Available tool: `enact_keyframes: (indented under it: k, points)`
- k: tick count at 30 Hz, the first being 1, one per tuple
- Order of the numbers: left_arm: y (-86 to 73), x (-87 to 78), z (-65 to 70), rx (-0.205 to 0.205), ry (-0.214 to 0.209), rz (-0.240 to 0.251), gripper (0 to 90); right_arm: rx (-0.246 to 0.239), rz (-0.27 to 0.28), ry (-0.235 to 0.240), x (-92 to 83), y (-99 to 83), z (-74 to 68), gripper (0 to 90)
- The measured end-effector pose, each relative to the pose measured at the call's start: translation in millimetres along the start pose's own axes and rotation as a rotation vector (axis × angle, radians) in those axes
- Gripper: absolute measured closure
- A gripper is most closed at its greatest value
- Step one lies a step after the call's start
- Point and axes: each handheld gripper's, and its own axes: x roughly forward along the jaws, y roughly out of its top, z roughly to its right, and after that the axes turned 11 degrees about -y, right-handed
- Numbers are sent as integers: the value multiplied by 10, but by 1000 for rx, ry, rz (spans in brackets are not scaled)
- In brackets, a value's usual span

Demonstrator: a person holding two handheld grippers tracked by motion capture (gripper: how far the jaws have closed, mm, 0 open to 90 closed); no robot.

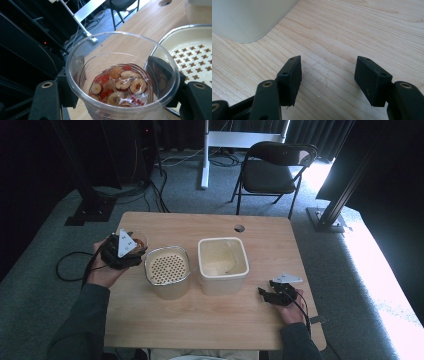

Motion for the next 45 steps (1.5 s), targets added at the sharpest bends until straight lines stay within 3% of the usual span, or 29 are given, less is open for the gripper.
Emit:
enact_keyframes:
  k: [3, 23, 38, 45]
  points:
    - [0, 5, 8, 1, 2, -2, 335, 0, 0, 0, 0, 0, 0, 379]
    - [98, 89, 164, 170, 102, -126, 350, 0, -1, 0, -1, 0, 0, 379]
    - [275, 73, 175, 229, 126, -142, 350, 1, -1, 0, 0, 0, 0, 379]
    - [318, 108, 234, 294, 139, -173, 350, 0, 0, 0, -1, 0, 0, 379]
